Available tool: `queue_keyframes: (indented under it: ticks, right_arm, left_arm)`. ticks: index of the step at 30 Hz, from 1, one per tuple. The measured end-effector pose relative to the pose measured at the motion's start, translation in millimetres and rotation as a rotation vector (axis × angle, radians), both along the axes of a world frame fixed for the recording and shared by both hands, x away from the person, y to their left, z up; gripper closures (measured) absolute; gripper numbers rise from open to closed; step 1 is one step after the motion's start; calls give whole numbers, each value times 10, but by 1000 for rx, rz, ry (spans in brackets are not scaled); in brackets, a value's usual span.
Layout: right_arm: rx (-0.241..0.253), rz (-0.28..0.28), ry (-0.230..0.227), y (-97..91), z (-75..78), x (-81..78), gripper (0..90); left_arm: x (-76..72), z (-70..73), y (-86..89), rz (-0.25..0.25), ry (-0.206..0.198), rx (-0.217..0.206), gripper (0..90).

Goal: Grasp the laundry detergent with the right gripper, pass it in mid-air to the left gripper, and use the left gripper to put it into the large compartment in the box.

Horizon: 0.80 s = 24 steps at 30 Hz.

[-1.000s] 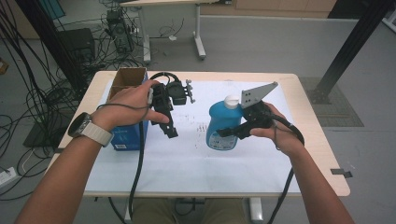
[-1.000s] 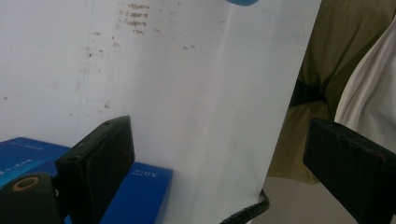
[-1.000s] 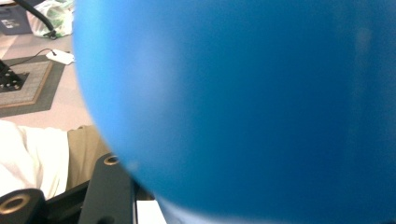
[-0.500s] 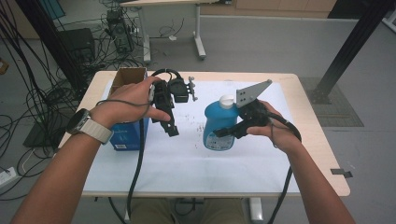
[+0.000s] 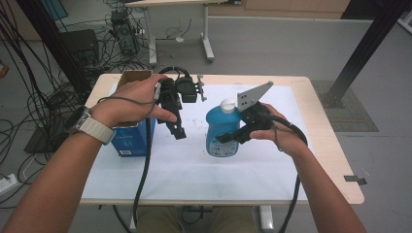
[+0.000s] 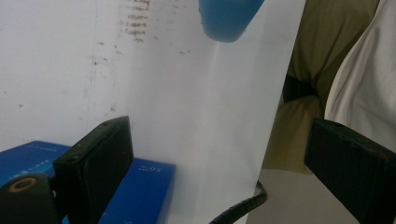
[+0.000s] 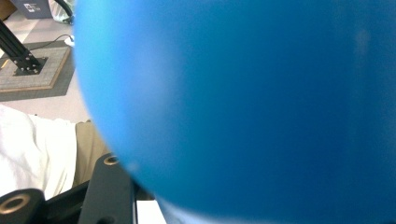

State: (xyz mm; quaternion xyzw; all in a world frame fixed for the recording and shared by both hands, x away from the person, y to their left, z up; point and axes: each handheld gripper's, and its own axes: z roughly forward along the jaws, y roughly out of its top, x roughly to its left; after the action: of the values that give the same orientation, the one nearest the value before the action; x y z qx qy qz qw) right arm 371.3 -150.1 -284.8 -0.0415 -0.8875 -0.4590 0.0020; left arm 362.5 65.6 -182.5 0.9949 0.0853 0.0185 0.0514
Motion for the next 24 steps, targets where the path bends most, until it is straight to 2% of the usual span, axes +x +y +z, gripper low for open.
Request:
queue_keyframes:
  ticks: [5, 12, 24]
  right_arm:
    - [-4, 5, -6, 43, -8, 16, 443]
    - [4, 12, -3, 82, -12, 23, 443]
    - [2, 27, -11, 168, -10, 26, 443]
  left_arm:
    - [0, 39, -36, -20, 7, 8, 79]
    - [-5, 104, -106, -57, -5, 30, 80]
    - [-1, 204, -191, -61, -11, 52, 76]
